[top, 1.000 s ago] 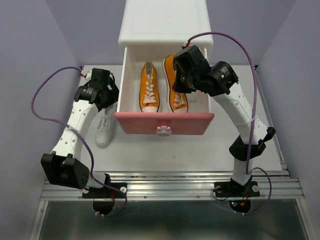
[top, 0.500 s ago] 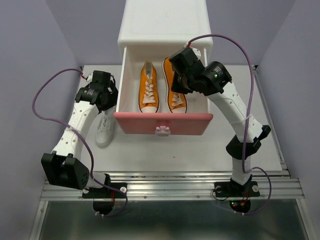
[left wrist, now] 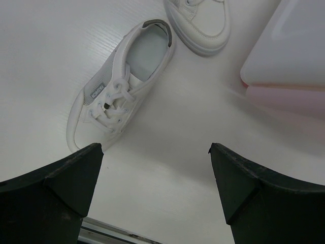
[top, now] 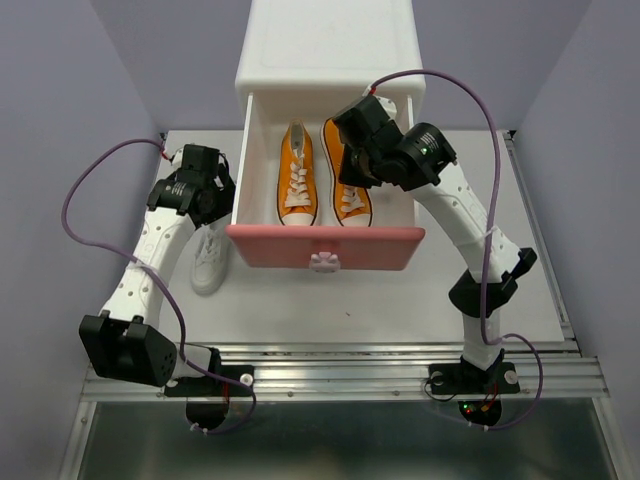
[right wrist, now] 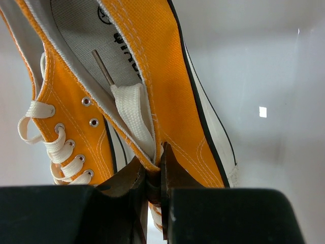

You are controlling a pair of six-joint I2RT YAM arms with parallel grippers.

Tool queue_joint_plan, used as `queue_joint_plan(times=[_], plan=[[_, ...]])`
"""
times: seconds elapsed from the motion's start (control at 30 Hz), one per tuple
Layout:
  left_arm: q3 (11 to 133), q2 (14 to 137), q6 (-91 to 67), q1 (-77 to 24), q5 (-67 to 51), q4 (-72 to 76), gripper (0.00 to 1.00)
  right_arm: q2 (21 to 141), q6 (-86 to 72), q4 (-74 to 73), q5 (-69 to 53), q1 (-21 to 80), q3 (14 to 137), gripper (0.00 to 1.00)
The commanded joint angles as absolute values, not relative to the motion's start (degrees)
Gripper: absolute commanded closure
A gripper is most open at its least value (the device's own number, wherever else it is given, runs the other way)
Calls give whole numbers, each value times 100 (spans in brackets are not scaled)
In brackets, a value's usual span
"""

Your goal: Place and organize the shoes in the shoe cabinet

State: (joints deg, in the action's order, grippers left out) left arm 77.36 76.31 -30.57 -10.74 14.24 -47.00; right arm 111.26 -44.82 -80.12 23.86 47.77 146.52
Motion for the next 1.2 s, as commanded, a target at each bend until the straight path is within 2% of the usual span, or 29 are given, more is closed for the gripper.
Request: queue_joint_plan(times=[0.0,0.27,0.37,0.67,0.73,0.83,1.1,1.17], plan=[[7646,7409,-2962,-1011,1564,-4720,1,11250,-4746,-7058,2452,4939,14634,92],[7646,7418,-2936,-1002,1556,-4711,1,11399,-4685,-6812,2514,4939,14695,88],[7646,7400,-2936,-984,1564,-4711,1,11426,-4720,-6680,2557,4939,14651,84],[7585,7339,-2927,-940,1573,-4711,1,11522,-4693,-6443,2707,4939,14651,80],[7576,7321,-2909,-923,1564,-4720,1,11575,-4719,-6469,2786,4939,14695,82],[7567,7321,-2892,-905,1564,-4702,1,11584,-4728,-6434,3057,4939,14704,91],[7567,7313,-2900,-861,1573,-4720,1,11689,-4886,-6284,2953,4939,14800,94],[7559,7304,-2918,-861,1582,-4737,1,11690,-5097,-6320,2892,4939,14827,97]])
